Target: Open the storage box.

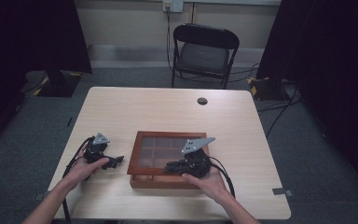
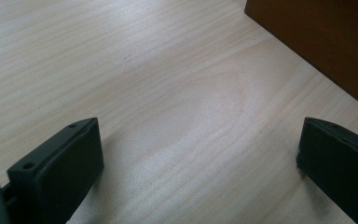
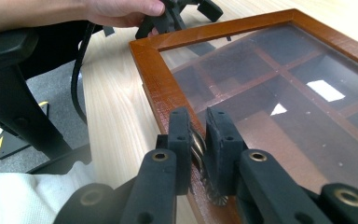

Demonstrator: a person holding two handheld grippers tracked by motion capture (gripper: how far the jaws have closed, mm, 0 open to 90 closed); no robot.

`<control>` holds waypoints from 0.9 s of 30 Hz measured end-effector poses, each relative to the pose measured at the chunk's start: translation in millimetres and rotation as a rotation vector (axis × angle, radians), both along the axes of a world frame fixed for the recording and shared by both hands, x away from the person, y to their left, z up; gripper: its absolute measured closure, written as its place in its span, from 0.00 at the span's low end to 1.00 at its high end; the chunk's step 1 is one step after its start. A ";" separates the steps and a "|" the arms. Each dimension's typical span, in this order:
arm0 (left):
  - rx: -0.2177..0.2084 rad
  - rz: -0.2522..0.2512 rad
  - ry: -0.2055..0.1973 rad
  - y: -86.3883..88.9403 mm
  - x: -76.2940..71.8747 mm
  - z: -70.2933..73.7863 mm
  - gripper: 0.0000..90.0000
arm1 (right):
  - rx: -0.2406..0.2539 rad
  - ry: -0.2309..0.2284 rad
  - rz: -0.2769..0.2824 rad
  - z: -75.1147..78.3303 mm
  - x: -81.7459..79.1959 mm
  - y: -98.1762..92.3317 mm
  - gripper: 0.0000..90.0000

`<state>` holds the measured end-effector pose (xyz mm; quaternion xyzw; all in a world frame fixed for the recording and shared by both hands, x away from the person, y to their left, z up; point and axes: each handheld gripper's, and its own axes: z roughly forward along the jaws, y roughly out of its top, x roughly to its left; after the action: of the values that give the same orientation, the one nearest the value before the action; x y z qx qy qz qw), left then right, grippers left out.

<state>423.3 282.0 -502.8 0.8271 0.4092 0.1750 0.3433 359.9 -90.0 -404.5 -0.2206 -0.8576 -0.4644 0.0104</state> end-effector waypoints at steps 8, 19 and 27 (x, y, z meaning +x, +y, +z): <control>-0.001 0.000 0.002 0.0 0.0 0.0 0.00 | 0.002 -0.004 -0.005 6.2 1.4 -0.1 0.91; 0.000 -0.002 0.002 0.1 0.2 0.1 0.00 | 0.008 -0.019 -0.012 17.9 4.4 -0.2 0.91; 0.000 -0.002 0.003 0.1 0.2 0.1 0.00 | 0.020 -0.021 -0.018 25.3 8.1 -1.0 0.91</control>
<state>423.5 282.1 -502.7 0.8278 0.4086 0.1735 0.3429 368.0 -91.0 -379.2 -0.2234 -0.8509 -0.4754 -0.0007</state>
